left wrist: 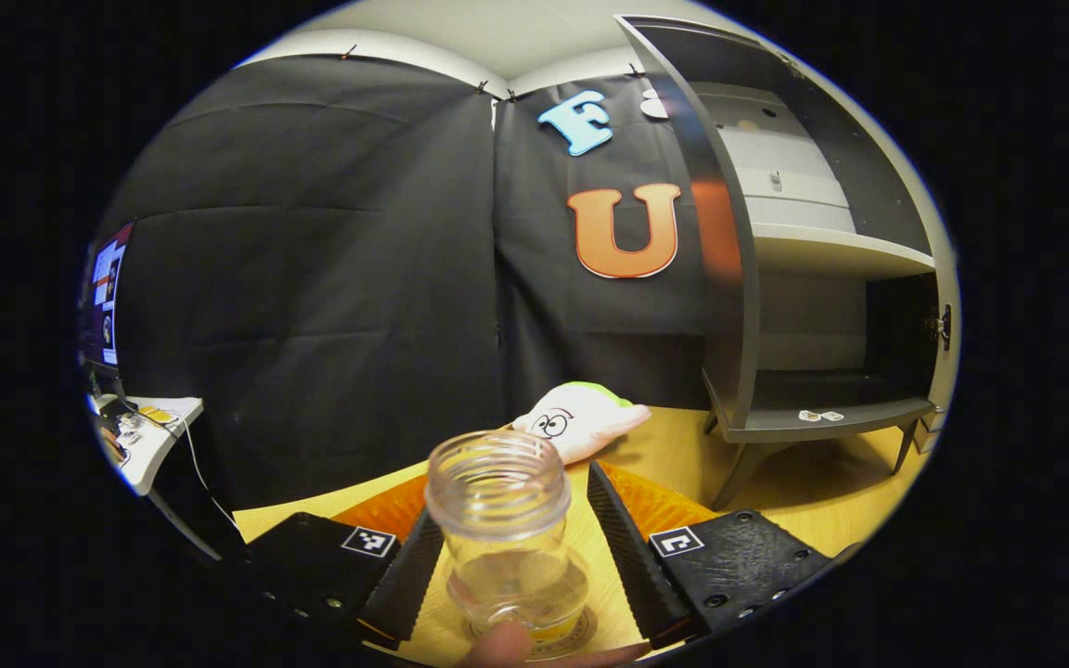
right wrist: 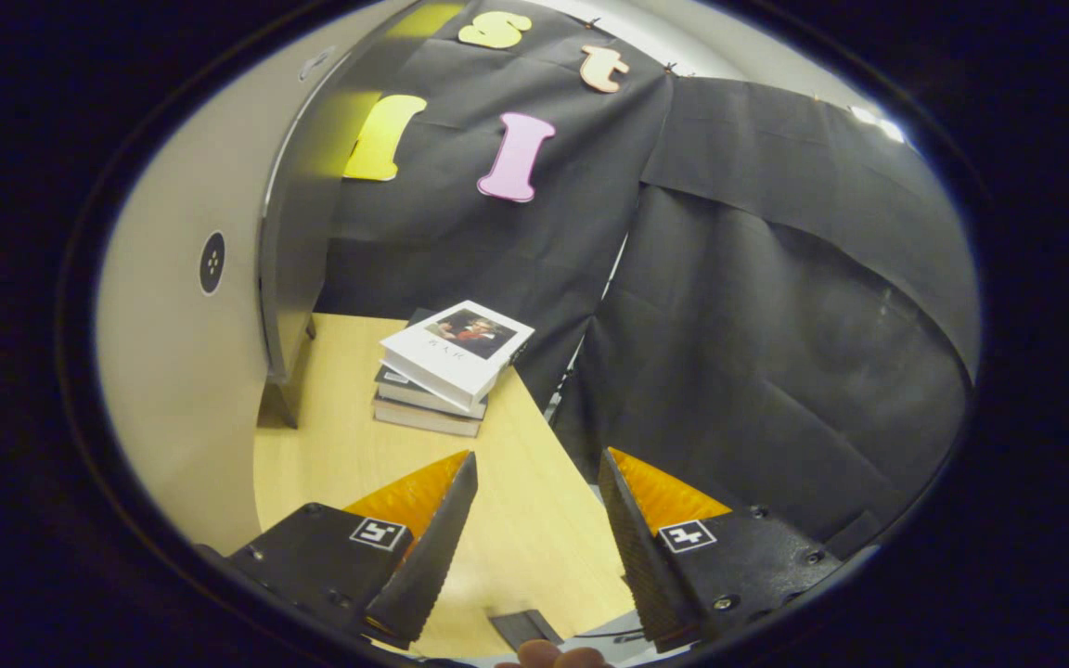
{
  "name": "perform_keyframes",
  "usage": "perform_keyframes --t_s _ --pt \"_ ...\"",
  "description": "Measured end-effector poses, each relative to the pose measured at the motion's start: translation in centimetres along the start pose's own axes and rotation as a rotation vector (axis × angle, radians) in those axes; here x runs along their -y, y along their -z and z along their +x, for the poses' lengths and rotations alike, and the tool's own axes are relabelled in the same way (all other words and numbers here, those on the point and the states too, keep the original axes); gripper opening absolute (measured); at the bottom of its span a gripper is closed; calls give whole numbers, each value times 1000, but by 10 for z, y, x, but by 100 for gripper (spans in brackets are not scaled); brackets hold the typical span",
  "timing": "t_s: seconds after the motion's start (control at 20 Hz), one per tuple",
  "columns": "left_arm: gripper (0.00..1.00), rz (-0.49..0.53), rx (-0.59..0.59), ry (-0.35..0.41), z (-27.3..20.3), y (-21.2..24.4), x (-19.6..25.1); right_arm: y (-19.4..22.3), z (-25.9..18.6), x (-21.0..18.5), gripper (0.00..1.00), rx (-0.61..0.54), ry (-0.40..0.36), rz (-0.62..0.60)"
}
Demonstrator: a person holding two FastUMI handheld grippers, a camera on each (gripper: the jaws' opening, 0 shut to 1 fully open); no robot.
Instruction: Open the cabinet door with the right hand, grasp the bottle in the cabinet with the left hand and place it on the coaster, then close the cabinet door with the right hand.
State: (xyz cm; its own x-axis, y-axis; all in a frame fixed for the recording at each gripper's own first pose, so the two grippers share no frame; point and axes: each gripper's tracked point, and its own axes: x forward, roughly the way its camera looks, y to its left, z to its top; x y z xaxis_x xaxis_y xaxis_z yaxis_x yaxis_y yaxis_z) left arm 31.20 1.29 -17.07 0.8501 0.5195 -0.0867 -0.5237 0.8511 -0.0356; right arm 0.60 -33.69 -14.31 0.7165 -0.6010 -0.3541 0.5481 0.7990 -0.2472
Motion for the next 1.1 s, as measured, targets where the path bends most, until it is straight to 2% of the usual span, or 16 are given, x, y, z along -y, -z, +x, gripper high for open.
perform_keyframes --t_s 0.25,0.4,0.5,0.55,0.75,1.1 --pt "84 -22 -16 13 3 3 5 10 8 9 84 -37 19 9" --pt "87 -18 -8 5 4 -3 2 12 11 10 85 -42 25 32" --pt "87 -13 -6 4 3 -6 0 11 18 22 85 -37 73 7" --pt "87 -9 -13 6 3 -7 0 6 23 34 88 -24 104 -10" --pt "87 11 -2 9 -1 -21 -12 -23 41 99 86 74 234 -26" --pt "91 62 49 -1 -23 -65 -18 -8 25 231 86 97 444 68"
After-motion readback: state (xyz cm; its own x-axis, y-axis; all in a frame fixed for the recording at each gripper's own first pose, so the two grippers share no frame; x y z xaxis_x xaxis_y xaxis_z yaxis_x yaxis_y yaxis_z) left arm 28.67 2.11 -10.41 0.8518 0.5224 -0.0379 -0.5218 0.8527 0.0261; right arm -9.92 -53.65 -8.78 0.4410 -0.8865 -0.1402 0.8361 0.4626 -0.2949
